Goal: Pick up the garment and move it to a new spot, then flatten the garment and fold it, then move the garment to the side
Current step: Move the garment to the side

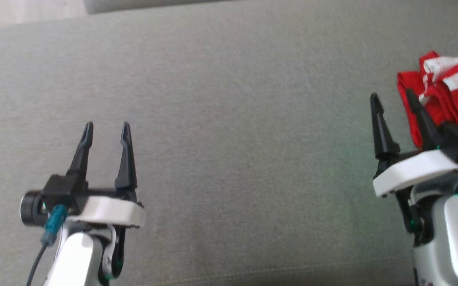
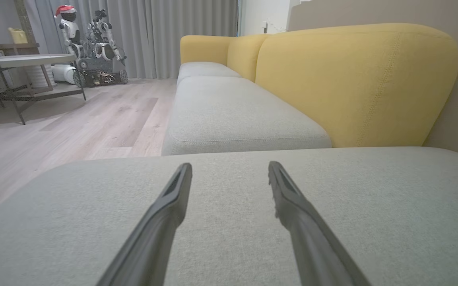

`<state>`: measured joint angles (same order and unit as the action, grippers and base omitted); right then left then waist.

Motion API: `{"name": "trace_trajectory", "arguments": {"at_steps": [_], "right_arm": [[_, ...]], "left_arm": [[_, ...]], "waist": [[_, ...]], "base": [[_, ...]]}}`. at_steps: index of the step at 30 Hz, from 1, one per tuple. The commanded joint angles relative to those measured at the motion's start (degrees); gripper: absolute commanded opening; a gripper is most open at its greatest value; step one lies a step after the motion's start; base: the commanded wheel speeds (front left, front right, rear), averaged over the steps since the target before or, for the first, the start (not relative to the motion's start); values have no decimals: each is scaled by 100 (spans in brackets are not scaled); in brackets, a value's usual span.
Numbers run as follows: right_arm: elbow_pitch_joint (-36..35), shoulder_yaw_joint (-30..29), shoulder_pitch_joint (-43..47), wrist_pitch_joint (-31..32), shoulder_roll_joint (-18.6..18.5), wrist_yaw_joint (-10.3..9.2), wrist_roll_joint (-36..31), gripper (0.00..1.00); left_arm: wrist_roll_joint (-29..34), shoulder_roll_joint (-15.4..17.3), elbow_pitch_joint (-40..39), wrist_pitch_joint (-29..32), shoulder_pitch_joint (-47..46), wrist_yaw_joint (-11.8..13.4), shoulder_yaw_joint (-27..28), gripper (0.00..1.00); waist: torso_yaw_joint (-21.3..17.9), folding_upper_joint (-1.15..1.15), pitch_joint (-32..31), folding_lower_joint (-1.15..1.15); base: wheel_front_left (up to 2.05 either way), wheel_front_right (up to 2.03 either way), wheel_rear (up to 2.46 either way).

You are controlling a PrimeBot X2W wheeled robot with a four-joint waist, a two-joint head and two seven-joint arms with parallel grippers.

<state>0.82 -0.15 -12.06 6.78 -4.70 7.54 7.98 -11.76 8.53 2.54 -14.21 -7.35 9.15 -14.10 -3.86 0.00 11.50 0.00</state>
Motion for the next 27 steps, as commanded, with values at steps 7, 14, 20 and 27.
{"name": "trace_trajectory", "arguments": {"at_steps": [7, 14, 20, 27], "right_arm": [[-123, 252, 338, -214, 83, -5, -15, 100], [-122, 280, 744, -224, 124, -5, -58, 100], [-196, 314, 1026, -189, 146, -5, -89, 100], [-303, 296, 1202, -145, 162, -5, -98, 100]], "left_arm": [[-94, 213, -172, 7, 308, 61, 245, 100], [-126, 319, -247, 147, 696, 115, 233, 100], [-132, 373, -297, 235, 940, 161, 200, 100], [-115, 397, -384, 315, 1080, 247, 169, 100]], "waist": [[326, 0, -580, 0], [353, 0, -978, 0], [369, 0, -1172, 0], [398, 0, -1234, 0]], "base": [[0, 0, 0], [0, 0, 0], [0, 0, 0], [0, 0, 0]]}}
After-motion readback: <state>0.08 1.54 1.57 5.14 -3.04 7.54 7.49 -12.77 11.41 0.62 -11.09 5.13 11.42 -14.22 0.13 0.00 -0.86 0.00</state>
